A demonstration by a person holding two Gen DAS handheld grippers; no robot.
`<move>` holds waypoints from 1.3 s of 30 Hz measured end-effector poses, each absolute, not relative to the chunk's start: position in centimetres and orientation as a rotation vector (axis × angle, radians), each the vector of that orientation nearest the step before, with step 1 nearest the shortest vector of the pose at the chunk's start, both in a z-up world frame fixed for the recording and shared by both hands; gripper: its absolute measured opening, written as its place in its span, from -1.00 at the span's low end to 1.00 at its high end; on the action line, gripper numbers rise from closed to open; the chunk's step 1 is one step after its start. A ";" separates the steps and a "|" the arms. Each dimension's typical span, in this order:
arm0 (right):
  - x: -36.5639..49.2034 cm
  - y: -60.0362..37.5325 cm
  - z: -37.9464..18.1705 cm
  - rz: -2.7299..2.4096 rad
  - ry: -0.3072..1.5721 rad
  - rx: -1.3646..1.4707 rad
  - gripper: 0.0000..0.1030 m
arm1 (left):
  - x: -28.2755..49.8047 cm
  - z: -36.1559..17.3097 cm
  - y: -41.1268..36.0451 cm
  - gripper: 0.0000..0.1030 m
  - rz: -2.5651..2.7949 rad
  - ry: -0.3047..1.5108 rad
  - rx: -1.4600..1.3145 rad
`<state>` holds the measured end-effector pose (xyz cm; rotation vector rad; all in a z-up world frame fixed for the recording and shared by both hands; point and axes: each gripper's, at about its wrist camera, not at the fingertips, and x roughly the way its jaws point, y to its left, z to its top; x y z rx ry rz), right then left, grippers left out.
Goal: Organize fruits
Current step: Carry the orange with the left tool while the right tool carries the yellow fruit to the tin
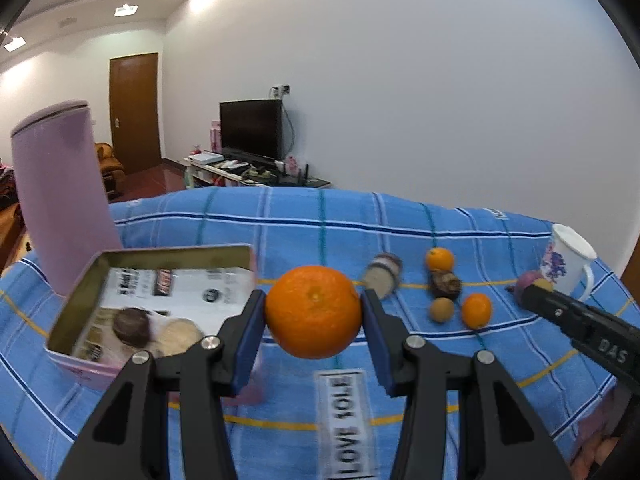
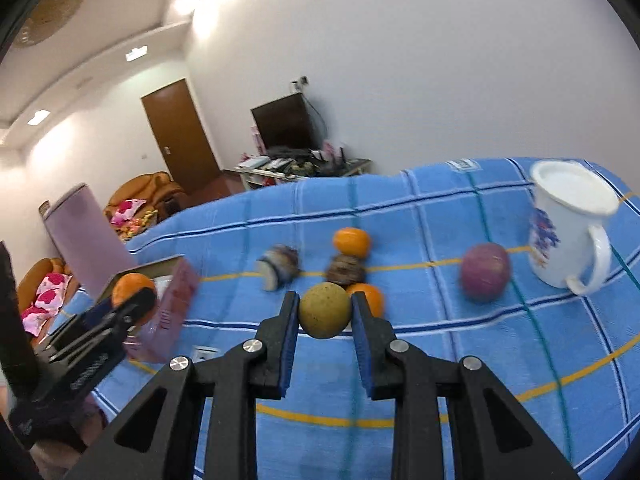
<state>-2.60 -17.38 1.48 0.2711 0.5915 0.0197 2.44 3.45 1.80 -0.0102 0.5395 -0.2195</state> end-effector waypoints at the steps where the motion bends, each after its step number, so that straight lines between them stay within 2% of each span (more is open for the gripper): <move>1: -2.4 -16.4 1.7 0.027 0.584 0.260 -0.46 | 2.7 1.9 4.2 -0.04 -0.206 0.535 -0.007; 16: 1.6 -4.7 2.4 0.156 0.547 0.188 -0.46 | 6.7 1.4 12.7 -0.04 -0.023 0.519 -0.040; 26: 4.7 0.4 1.8 0.203 0.565 0.150 -0.46 | 7.6 1.2 15.9 -0.04 0.062 0.517 -0.042; 39: 9.3 4.5 -0.1 0.179 0.607 0.081 -0.45 | 9.6 -0.7 17.7 -0.04 0.177 0.601 -0.004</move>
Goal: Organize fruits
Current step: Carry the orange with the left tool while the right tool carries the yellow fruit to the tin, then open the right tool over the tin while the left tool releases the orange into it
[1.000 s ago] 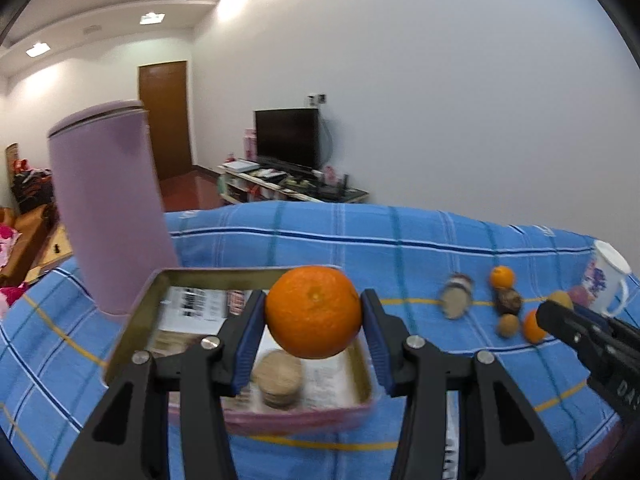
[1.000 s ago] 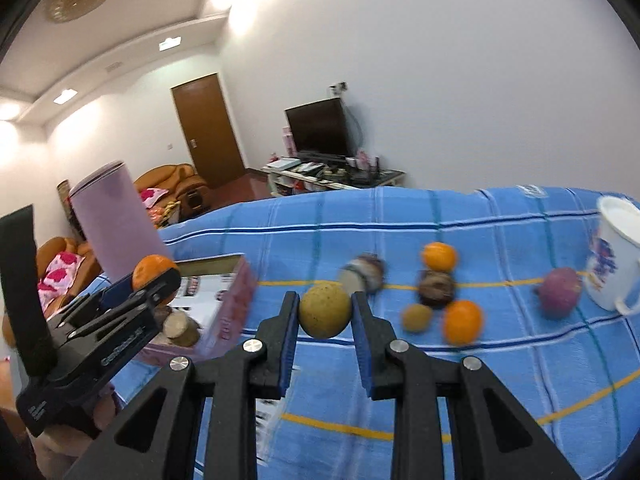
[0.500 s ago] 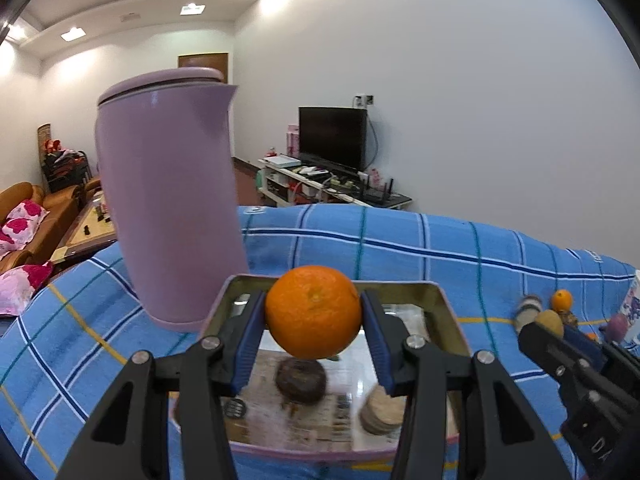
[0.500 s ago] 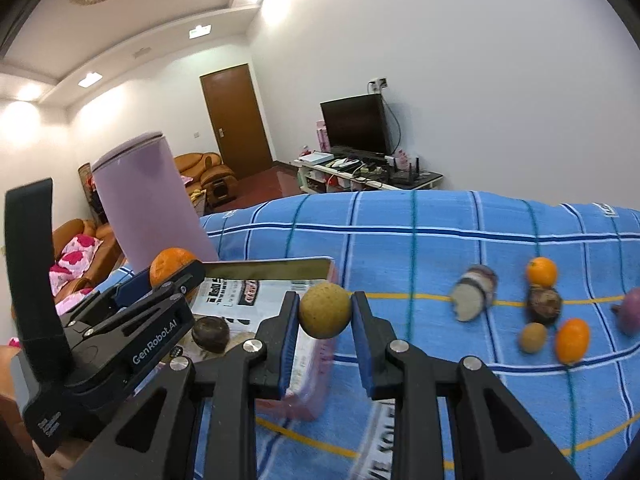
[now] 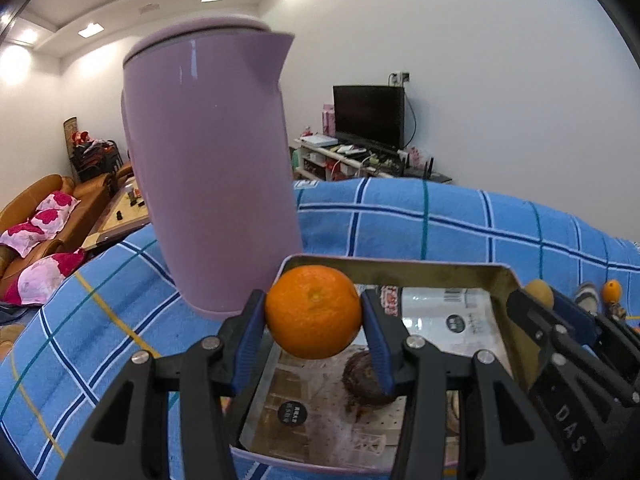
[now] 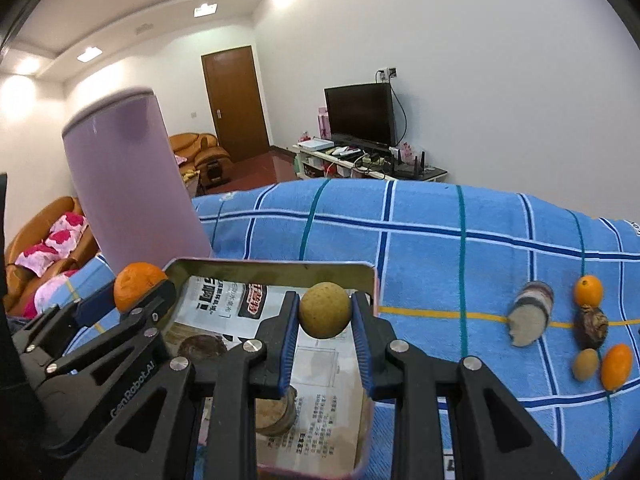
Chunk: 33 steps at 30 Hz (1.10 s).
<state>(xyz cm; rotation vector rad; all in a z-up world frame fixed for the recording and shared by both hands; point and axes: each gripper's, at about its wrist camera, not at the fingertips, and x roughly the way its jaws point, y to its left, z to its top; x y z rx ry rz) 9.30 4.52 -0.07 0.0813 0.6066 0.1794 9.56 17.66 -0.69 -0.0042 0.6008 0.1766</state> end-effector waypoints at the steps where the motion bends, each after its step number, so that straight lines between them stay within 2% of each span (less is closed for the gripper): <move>1: 9.5 4.6 -0.2 0.178 0.610 0.070 -0.45 | 9.7 -0.8 17.6 -0.04 0.180 0.609 0.001; 24: 10.6 4.5 -1.5 0.239 0.676 0.075 -0.45 | 10.2 -2.0 17.4 -0.04 0.193 0.671 0.027; 25: 10.6 4.3 -1.6 0.249 0.677 0.084 -0.41 | 10.2 -2.0 17.3 -0.04 0.193 0.671 0.026; 27: 10.5 4.1 -1.6 0.272 0.682 0.098 -0.19 | 10.2 -2.0 17.4 -0.04 0.195 0.674 0.023; 33: 9.7 3.9 -1.2 0.267 0.644 0.113 -0.14 | 10.2 -2.0 17.5 -0.04 0.196 0.681 0.014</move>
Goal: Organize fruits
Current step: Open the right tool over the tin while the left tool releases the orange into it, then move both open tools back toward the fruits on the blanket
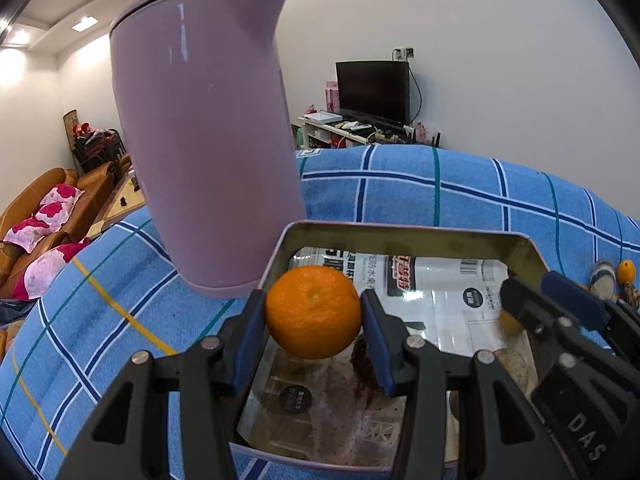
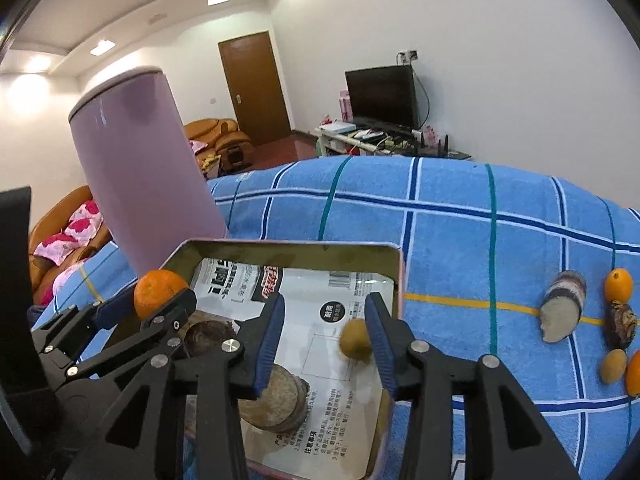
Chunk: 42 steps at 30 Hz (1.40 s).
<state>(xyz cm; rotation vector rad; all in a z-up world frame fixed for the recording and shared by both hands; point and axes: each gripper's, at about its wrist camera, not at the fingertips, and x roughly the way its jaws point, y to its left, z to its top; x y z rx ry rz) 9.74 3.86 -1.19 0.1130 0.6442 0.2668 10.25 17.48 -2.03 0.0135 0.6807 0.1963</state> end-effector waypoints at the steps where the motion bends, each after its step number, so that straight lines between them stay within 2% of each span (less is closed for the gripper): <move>1: 9.4 3.6 -1.0 0.258 0.623 0.125 -0.14 | 10.2 -2.0 17.5 -0.04 0.196 0.680 0.013; 6: 7.5 2.1 -0.2 0.178 0.540 0.176 -0.12 | 10.1 -1.9 17.5 -0.04 0.187 0.667 0.009; 8: 6.7 1.6 0.2 0.133 0.501 0.178 0.16 | 10.0 -1.9 17.5 -0.04 0.180 0.660 0.006; 10: 6.0 1.5 0.6 0.088 0.455 0.170 0.34 | 10.0 -1.9 17.5 -0.03 0.176 0.659 0.004; 17: 5.1 2.0 1.1 0.010 0.413 0.091 0.34 | 9.6 -1.6 17.6 0.08 0.192 0.631 -0.001; 18: 5.0 2.0 1.2 0.007 0.404 0.090 0.34 | 9.4 -1.5 17.5 0.14 0.192 0.620 0.006; 20: 4.6 1.6 1.4 -0.011 0.381 0.089 0.35 | 9.0 -1.2 17.0 0.50 0.195 0.585 0.021; 22: 4.4 1.4 1.5 -0.040 0.369 0.082 0.35 | 8.4 -0.7 16.8 0.73 0.207 0.533 0.025; 25: 4.1 0.8 1.4 -0.077 0.367 0.092 0.34 | 7.5 0.0 16.7 0.90 0.228 0.458 0.031; 32: 4.6 -1.3 0.9 -0.049 0.440 0.190 0.34 | 6.9 0.2 16.7 1.00 0.223 0.421 0.017; 42: 4.1 -2.1 0.7 -0.092 0.468 0.197 0.35 | 6.3 0.3 16.4 1.00 0.197 0.407 0.003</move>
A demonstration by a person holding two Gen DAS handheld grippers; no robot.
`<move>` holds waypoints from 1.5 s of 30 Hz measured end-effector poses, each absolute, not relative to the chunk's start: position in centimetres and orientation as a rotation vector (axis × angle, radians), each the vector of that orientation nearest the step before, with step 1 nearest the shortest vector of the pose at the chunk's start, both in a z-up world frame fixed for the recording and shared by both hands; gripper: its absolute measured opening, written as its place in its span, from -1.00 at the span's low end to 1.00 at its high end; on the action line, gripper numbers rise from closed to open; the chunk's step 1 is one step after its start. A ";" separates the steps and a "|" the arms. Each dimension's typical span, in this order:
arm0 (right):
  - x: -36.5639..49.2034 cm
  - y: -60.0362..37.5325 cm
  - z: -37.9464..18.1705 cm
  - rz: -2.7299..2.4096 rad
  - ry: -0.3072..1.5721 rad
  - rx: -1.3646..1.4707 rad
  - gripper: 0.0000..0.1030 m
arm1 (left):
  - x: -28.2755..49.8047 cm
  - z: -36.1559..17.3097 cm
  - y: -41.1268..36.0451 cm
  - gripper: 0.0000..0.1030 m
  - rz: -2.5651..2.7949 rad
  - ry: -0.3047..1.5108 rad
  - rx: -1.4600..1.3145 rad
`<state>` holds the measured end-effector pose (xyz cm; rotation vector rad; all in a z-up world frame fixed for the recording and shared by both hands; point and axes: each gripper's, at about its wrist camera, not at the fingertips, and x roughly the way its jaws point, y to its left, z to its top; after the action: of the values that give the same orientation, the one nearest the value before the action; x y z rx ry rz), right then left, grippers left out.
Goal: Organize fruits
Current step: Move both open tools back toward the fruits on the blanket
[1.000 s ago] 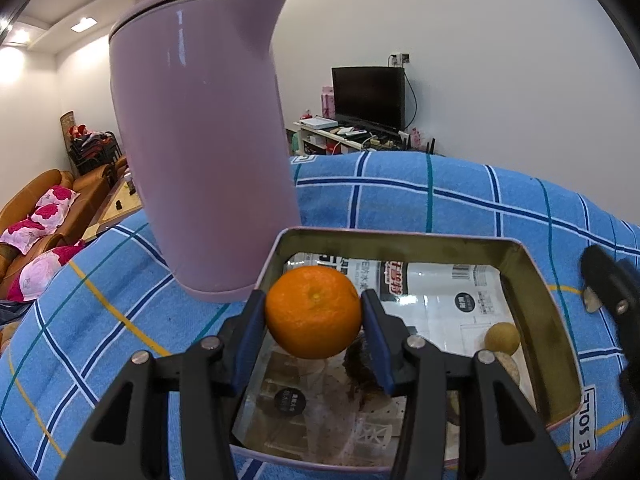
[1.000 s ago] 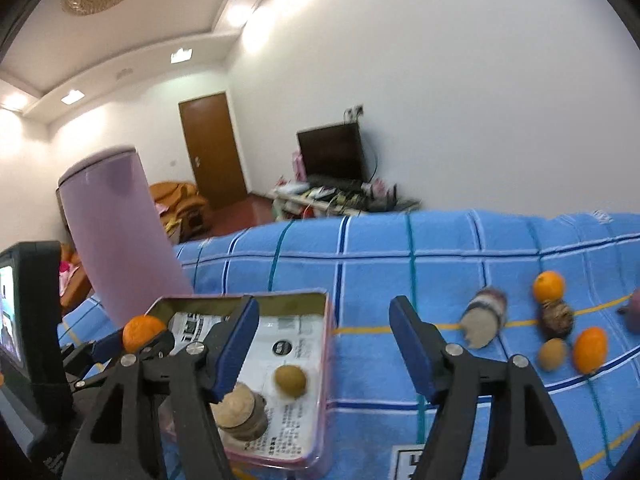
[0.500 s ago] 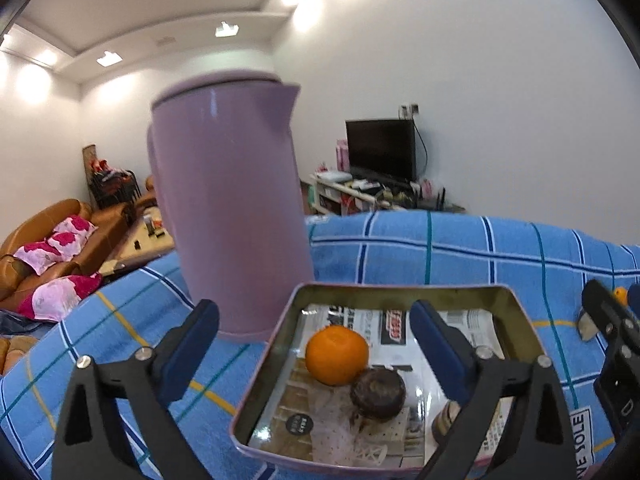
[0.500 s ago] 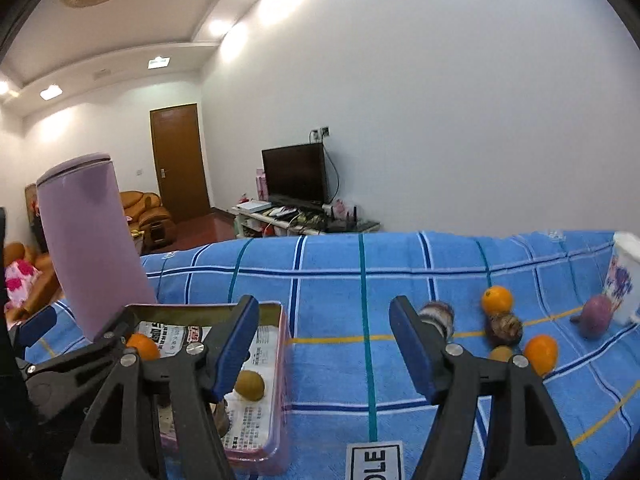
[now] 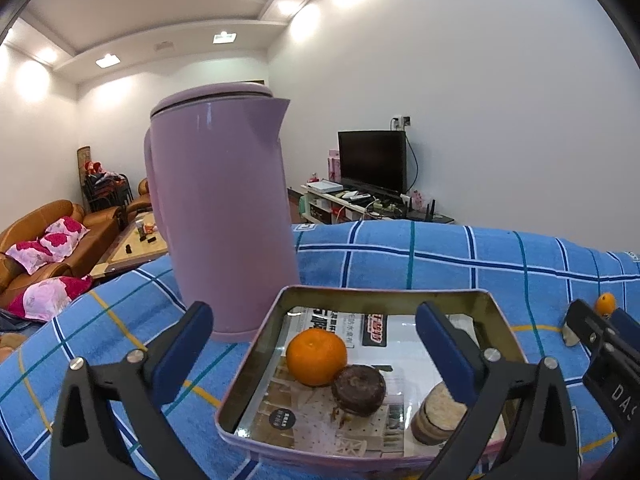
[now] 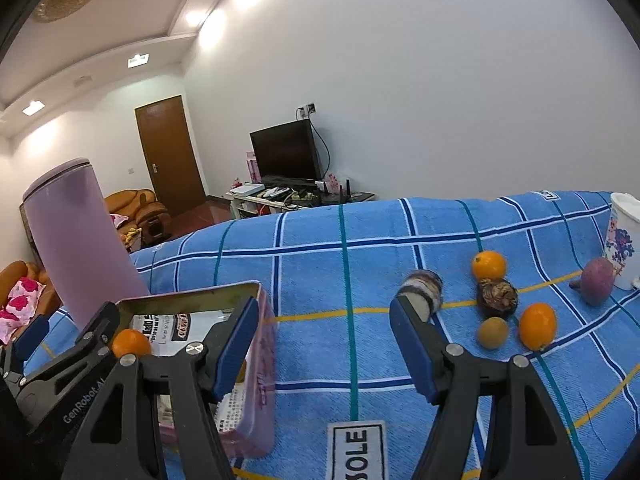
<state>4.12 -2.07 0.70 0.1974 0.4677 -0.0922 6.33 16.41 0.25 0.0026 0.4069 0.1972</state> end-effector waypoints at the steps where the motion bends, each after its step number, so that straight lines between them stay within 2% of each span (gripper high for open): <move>1: 4.1 -2.2 0.7 -0.096 0.471 0.199 0.35 | 6.3 0.2 16.4 1.00 0.195 0.408 -0.003; 33: -0.6 -6.9 1.3 -0.192 0.467 0.070 0.35 | 3.3 0.5 14.3 1.00 0.148 0.359 -0.008; 45: -3.8 -16.0 0.9 -0.307 0.509 0.062 0.35 | 2.4 0.2 11.0 1.00 0.081 0.406 0.057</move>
<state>-3.75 -15.99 0.91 0.0624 0.5093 -0.3070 2.36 10.97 0.23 0.0571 0.4058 0.0811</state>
